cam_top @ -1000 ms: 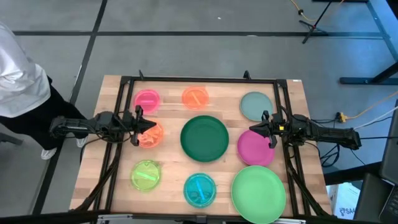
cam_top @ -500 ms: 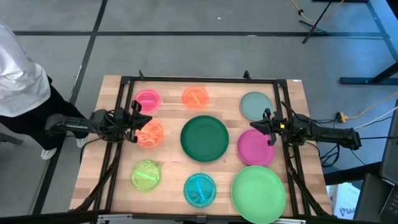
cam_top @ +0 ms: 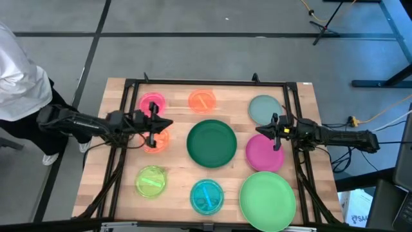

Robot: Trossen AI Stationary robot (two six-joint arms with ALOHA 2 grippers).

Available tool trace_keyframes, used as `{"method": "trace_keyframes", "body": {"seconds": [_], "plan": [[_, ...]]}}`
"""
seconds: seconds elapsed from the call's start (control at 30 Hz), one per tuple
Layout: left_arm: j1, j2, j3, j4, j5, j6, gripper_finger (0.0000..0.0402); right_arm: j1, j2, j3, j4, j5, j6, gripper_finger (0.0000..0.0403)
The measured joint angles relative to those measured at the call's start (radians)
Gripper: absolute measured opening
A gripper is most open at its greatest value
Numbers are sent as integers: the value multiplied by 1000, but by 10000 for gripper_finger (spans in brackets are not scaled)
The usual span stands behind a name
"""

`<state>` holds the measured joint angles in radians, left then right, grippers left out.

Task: Stack plastic plates
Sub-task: Stack the dark green plate on the green plate

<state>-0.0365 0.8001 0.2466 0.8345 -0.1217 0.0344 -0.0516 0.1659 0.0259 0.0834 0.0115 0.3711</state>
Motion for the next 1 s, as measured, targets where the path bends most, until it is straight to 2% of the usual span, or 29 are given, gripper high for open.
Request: {"method": "trace_keyframes", "body": {"seconds": [0.1, 0.2, 0.3, 0.4, 0.53, 0.67, 0.8, 0.93, 1.0], "plan": [[-13, 126, 94, 12, -6, 82, 6, 39, 88, 45, 2, 10, -7, 7], [-17, 235, 178, 29, -8, 138, 6, 66, 187, 95, -23, 78, -20, 7], [-17, 321, 225, 43, -18, 144, 6, 73, 280, 157, -37, 117, -49, 7], [-17, 363, 237, 39, -78, 163, 6, 71, 399, 215, -28, 126, -120, 7], [-22, 362, 222, 35, -182, 157, 6, 71, 561, 307, -34, 167, -185, 7], [-45, 305, 220, 39, -244, 209, 6, 71, 716, 397, -36, 169, -197, 7], [-71, 240, 221, 38, -263, 302, 6, 71, 836, 468, -32, 155, -205, 7], [-92, 191, 222, 28, -267, 366, 6, 71, 925, 517, -29, 210, -212, 7], [-91, 191, 222, 20, -267, 377, 6, 71, 962, 535, -30, 228, -160, 8]]}}
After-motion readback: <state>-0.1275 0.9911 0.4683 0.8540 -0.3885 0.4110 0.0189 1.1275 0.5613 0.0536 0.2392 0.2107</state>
